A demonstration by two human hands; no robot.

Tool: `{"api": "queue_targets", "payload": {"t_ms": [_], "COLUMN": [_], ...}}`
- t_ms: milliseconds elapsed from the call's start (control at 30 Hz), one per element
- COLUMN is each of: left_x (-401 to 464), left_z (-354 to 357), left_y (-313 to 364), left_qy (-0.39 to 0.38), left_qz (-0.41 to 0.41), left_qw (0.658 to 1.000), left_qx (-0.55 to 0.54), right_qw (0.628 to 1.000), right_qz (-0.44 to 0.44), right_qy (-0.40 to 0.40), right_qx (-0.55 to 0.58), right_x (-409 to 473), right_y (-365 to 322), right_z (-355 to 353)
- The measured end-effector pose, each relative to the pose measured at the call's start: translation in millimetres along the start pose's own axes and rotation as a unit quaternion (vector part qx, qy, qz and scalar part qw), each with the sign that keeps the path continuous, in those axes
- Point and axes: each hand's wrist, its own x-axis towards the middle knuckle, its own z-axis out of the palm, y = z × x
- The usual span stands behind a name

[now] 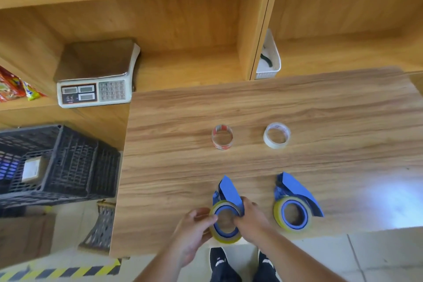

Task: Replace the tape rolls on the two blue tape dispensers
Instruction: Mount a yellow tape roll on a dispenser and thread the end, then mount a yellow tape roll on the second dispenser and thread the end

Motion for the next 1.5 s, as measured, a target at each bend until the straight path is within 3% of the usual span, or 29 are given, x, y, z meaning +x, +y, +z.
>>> {"api": "queue_targets", "payload": {"t_ms": [600, 767, 900, 1067, 1267, 1367, 1500], "left_x": [40.0, 18.3, -2.4, -11.6, -5.5, 0.3, 5.8], "left_z": [2.8, 17.6, 50.8, 113.0, 182.3, 201.5, 220.6], "left_y": [-11.7, 1.2, 13.4, 11.6, -4.0, -10.5, -15.0], "left_qy": [0.090, 0.182, 0.216, 0.163, 0.091, 0.086, 0.089], "left_qz": [0.023, 0.082, 0.217, 0.295, 0.197, 0.125, 0.088], "left_qw": [0.994, 0.959, 0.926, 0.901, 0.924, 0.927, 0.916], "left_qx": [0.064, 0.202, 0.223, 0.273, 0.315, 0.344, 0.382], "right_qw": [0.999, 0.999, 0.987, 0.951, 0.974, 0.986, 0.991], "right_qz": [-0.010, -0.032, -0.098, -0.112, -0.013, 0.003, -0.005], "right_qy": [0.027, 0.019, 0.113, 0.253, 0.202, 0.135, 0.095], "right_qx": [-0.046, -0.033, -0.065, -0.140, -0.103, -0.097, -0.096], "right_x": [39.2, 28.4, 14.5, 9.0, 5.7, 8.0, 14.5], "right_y": [7.9, 6.6, 13.3, 49.3, 102.4, 118.5, 126.9], "right_z": [20.0, 3.3, -33.5, -96.7, -146.0, -153.1, -150.0]}}
